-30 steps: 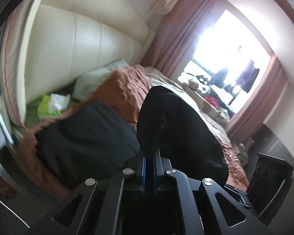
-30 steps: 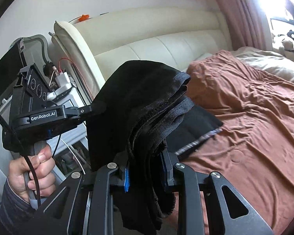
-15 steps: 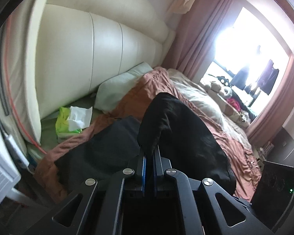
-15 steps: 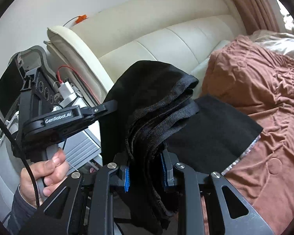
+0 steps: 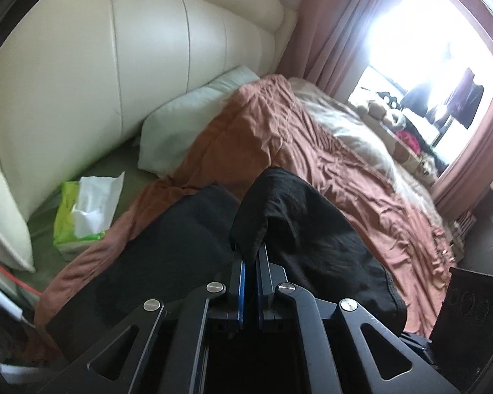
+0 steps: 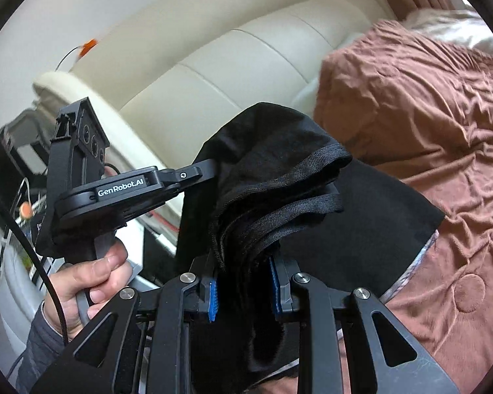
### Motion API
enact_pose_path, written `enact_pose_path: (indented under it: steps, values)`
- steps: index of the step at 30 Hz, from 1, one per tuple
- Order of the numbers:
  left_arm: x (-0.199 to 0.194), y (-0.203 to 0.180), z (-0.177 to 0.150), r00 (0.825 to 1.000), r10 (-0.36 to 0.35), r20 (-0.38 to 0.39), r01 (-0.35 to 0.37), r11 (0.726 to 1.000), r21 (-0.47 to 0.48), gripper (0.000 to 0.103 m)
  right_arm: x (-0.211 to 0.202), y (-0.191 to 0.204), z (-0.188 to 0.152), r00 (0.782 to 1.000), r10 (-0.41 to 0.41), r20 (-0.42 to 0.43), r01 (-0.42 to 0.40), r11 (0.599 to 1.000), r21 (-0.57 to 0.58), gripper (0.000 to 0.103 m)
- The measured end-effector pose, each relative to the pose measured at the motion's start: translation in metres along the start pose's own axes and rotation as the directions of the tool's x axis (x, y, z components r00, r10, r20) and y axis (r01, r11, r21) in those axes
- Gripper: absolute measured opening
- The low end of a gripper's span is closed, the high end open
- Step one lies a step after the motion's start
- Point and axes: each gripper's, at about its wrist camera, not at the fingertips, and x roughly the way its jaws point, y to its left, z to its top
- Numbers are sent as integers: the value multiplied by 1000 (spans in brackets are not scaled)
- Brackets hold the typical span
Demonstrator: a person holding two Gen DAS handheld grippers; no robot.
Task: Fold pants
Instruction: 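Lower the folded pants onto the bed by the headboard and open both tools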
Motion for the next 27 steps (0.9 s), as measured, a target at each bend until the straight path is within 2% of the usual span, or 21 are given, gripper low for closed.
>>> enact_pose_path:
  steps: [2,4,5,6,7,11,15,18,21,25,27]
  values:
    - [14,-6,4,1000,6,-12,-6,1000,7,5,4,-16,5,1000,-11,3,10,1000,25,21]
    - [30,-12,8,998,54,-26,-53,998,33,6,7,-29,8,999,-45,0,45,998,45,26]
    - [39,-13,8,995,90,-48,-88,995,44,8,10,-37,9,997,-71,-16,71,996,59,38]
    - [49,-12,8,986,151,-75,-147,988,52,12,15,-43,10,995,-90,-42,93,993,75,45]
    - [55,-9,6,977,191,-97,-188,981,42,14,17,-52,10,991,-112,-66,118,989,87,58]
    - [46,-4,-1,973,213,-93,-211,977,32,26,10,-80,9,988,-121,-98,130,987,94,60]
    - [25,-6,-6,972,224,-66,-223,974,25,26,-9,-86,11,986,-157,-59,161,984,74,60]
    - [13,-10,-13,972,229,-53,-228,973,30,26,-12,-79,18,990,-131,-42,133,989,58,60]
    - [4,-14,-22,976,214,-39,-213,977,22,26,-15,-64,21,993,-120,-16,120,993,3,56]
    - [-5,-19,-39,980,199,-31,-198,980,34,26,-8,-44,24,996,-88,-24,86,993,-86,20]
    - [-5,-14,-47,979,201,-32,-201,979,21,26,-1,-38,28,996,-93,-12,90,987,-132,19]
